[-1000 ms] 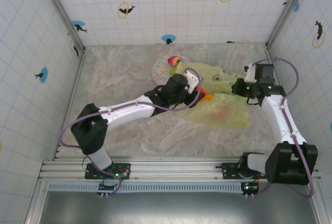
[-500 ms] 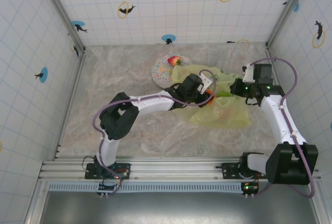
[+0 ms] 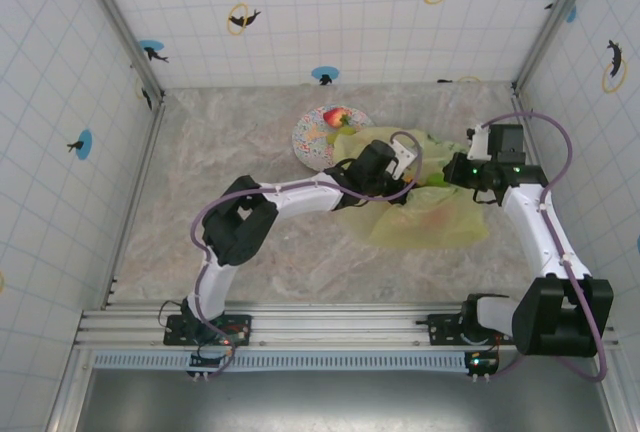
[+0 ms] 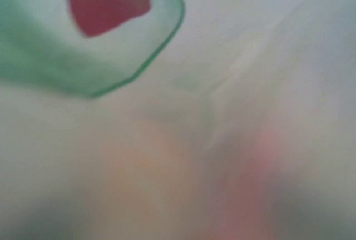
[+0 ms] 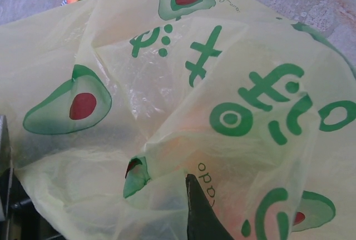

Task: Place the fruits into the plastic bag

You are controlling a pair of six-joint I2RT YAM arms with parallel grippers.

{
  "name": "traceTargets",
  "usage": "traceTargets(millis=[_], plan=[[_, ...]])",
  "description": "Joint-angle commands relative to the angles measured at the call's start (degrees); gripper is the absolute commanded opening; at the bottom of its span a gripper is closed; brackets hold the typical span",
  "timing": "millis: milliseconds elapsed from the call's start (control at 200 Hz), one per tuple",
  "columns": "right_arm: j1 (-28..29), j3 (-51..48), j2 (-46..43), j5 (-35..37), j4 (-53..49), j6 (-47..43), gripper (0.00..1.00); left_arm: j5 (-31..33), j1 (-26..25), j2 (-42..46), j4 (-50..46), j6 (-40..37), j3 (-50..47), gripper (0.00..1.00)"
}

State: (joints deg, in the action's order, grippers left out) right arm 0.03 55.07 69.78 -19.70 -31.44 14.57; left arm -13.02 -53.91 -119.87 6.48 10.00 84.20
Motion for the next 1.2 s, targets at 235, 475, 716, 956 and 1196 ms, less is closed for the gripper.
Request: traceTargets(millis=[235, 475, 716, 956, 1196], plan=[[0.3, -0.7, -1.0, 0.8, 0.9, -0.4, 0.00, -4.6, 3.0, 14.2, 6.2, 4.4, -10.9, 0.78], [0.3, -0.8, -0.8, 0.7, 1.5, -0.2, 0.00, -19.1, 5.1, 22.9, 10.1, 9.0, -17.4, 0.76], [-0.2, -0.7, -1.0, 2.0, 0.9, -0.6, 0.00, -27.4, 6.0, 30.4, 8.4, 8.5, -19.0, 0.76], [-0.9, -1.0, -1.1, 2.0, 0.9, -0.6, 0.00, -24.5, 14.5, 37.0, 14.4, 17.3, -24.8, 0.77], [-1.1, -0.9, -0.7, 2.3, 0.9, -1.0, 0.00, -10.5, 25.9, 35.8, 10.3, 26.6, -26.2, 0.79]])
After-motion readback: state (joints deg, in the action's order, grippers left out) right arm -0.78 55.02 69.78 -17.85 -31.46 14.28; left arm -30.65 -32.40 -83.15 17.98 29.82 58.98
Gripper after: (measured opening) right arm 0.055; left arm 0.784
